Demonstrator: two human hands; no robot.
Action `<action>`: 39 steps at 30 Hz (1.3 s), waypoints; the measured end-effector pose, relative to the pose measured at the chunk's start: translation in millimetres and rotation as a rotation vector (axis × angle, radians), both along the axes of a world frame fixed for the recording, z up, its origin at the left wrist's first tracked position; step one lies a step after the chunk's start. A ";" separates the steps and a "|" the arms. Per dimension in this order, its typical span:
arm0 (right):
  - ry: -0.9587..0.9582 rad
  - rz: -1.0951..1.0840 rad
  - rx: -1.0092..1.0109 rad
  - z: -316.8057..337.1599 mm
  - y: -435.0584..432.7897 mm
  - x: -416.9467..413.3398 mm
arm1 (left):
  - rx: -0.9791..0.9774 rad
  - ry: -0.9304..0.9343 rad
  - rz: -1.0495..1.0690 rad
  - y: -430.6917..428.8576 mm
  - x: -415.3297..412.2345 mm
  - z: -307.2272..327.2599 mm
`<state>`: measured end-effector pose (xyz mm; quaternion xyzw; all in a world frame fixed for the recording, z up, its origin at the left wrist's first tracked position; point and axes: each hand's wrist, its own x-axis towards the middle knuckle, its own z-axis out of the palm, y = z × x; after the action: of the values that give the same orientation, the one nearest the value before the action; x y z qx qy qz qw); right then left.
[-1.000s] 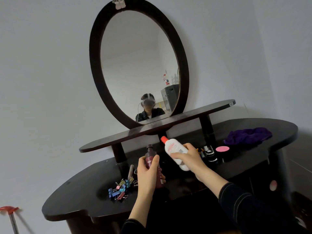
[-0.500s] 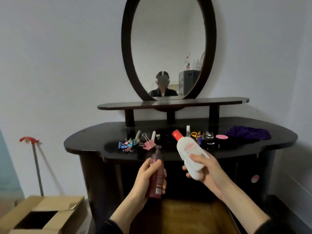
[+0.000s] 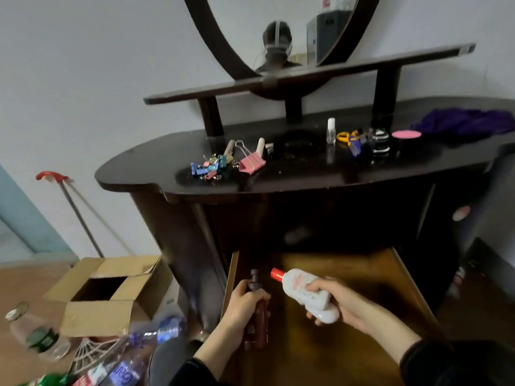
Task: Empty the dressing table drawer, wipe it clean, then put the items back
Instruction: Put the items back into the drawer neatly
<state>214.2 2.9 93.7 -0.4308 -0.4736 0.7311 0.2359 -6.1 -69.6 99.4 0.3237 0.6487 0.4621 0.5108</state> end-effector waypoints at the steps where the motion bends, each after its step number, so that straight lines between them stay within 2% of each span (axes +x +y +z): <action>1: -0.041 -0.010 -0.001 -9.5 7.0 -3.6 | -0.036 0.029 -0.030 1.5 -0.3 -6.3; 5: -0.095 -0.115 -0.091 -44.7 23.4 -11.1 | -0.143 0.139 -0.139 5.2 1.1 -34.1; 9: -0.113 -0.146 -0.078 -56.5 29.0 -11.6 | -0.150 0.425 -0.254 10.5 5.3 -54.0; 16: -0.075 -0.180 -0.080 -52.7 23.5 -13.5 | -0.255 0.804 -0.486 7.3 -4.0 -67.0; 24: -0.009 -0.201 -0.140 -49.2 19.1 -13.5 | -0.336 0.901 -0.543 2.7 1.0 -63.8; 30: 0.040 -0.219 -0.147 -48.6 21.6 -11.8 | -0.330 1.162 -0.635 -0.6 7.1 -63.4; 37: 0.061 -0.217 -0.143 -49.6 21.6 -12.1 | -0.344 1.517 -0.626 -2.0 19.9 -56.6; 39: 0.068 -0.215 -0.142 -49.5 21.6 -11.5 | -0.348 1.568 -0.641 -2.1 22.5 -55.4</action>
<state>202.8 24.4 44.2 -0.4698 -0.3636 0.7472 0.2978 16.4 -71.7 44.1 0.6336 0.7528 -0.1668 0.0639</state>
